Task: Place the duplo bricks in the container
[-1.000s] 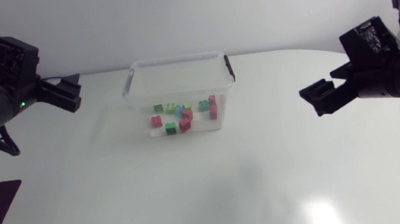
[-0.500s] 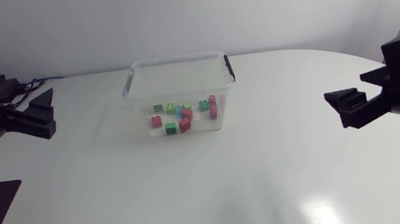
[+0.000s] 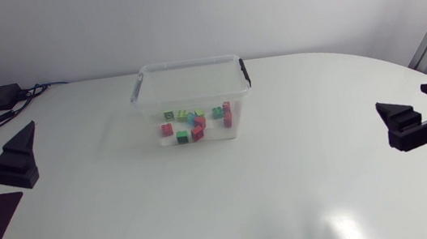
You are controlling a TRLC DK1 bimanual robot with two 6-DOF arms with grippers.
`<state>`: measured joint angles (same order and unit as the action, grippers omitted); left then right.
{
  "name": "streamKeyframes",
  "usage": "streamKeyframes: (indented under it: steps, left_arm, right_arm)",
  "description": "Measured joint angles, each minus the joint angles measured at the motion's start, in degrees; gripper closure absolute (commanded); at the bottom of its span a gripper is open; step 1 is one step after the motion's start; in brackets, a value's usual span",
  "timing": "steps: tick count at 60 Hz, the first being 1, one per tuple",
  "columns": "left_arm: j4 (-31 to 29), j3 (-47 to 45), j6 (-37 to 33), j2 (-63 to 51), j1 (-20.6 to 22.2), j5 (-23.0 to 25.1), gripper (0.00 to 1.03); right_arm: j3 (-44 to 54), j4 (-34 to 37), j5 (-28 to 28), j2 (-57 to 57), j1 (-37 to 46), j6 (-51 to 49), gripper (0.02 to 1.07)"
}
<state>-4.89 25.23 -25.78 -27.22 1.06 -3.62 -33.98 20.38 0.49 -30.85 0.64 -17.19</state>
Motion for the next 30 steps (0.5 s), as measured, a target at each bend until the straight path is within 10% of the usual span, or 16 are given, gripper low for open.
streamKeyframes:
  steps: [30]
  left_arm:
    - [-1.46, -10.29, 7.34, 13.35, -0.48, 0.83, 0.04]
  right_arm:
    - [13.05, -6.88, 1.6, 13.31, 0.11, 2.78, 0.07]
